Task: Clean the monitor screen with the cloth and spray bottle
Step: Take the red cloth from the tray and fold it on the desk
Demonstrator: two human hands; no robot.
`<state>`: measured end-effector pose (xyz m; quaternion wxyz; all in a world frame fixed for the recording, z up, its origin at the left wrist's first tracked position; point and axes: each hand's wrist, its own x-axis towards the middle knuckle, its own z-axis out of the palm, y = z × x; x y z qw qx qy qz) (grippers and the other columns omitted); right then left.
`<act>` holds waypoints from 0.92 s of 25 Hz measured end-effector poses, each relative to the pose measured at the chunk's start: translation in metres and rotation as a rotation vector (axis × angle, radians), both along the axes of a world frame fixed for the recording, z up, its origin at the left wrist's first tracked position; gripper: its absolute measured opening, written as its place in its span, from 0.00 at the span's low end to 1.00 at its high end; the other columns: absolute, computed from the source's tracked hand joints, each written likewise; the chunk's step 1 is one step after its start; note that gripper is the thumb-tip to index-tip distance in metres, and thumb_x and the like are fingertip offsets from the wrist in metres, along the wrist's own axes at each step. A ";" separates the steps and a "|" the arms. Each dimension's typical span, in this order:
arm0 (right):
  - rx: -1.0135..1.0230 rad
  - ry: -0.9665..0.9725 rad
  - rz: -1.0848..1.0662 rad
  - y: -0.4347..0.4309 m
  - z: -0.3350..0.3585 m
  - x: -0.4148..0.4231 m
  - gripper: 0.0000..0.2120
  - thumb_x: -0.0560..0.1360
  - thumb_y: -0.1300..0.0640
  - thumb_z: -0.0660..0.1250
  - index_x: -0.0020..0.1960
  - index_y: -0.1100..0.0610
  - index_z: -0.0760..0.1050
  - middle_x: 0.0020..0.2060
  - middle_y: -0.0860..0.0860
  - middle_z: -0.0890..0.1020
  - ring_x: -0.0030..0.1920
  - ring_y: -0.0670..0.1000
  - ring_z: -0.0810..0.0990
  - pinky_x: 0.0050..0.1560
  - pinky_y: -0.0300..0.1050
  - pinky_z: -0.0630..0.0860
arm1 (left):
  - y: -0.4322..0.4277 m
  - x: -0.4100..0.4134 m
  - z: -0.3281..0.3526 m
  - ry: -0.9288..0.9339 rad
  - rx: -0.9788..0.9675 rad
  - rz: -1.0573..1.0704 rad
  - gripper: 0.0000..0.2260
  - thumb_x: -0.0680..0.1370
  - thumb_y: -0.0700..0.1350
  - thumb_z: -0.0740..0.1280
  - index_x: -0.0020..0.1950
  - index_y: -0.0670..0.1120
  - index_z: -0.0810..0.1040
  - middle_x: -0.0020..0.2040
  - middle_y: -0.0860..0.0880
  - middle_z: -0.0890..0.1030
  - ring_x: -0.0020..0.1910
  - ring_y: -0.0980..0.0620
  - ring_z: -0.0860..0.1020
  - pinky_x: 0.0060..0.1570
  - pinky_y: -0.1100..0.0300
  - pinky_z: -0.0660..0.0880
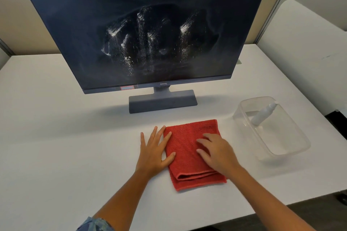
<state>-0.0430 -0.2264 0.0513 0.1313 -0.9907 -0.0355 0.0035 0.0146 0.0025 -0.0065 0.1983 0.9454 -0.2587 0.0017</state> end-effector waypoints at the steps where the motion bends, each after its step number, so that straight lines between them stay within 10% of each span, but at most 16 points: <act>1: 0.002 0.014 0.022 0.010 -0.005 -0.003 0.23 0.75 0.43 0.63 0.66 0.53 0.73 0.66 0.55 0.74 0.66 0.55 0.70 0.65 0.50 0.68 | 0.001 -0.001 0.001 -0.020 -0.017 -0.041 0.29 0.75 0.64 0.53 0.74 0.56 0.57 0.76 0.51 0.55 0.76 0.47 0.49 0.71 0.37 0.37; 10: -0.153 0.215 0.030 0.011 -0.037 -0.028 0.46 0.65 0.21 0.45 0.74 0.42 0.35 0.76 0.50 0.38 0.75 0.51 0.35 0.72 0.60 0.35 | 0.006 -0.005 0.001 -0.009 0.130 -0.332 0.47 0.65 0.77 0.56 0.76 0.54 0.46 0.78 0.51 0.48 0.76 0.52 0.44 0.68 0.34 0.32; 16: -0.088 0.164 -0.061 0.010 -0.031 -0.020 0.45 0.67 0.22 0.40 0.75 0.45 0.36 0.75 0.53 0.37 0.75 0.54 0.34 0.73 0.59 0.35 | 0.010 0.004 0.006 0.054 0.180 -0.264 0.56 0.58 0.80 0.55 0.74 0.52 0.36 0.76 0.51 0.39 0.75 0.53 0.37 0.66 0.35 0.28; 23: -0.069 -0.008 0.163 0.071 -0.040 0.026 0.28 0.81 0.45 0.48 0.76 0.57 0.52 0.76 0.58 0.55 0.76 0.56 0.49 0.75 0.57 0.44 | 0.008 0.000 0.001 0.042 0.228 -0.021 0.34 0.74 0.68 0.37 0.74 0.52 0.40 0.76 0.54 0.43 0.76 0.50 0.42 0.68 0.36 0.30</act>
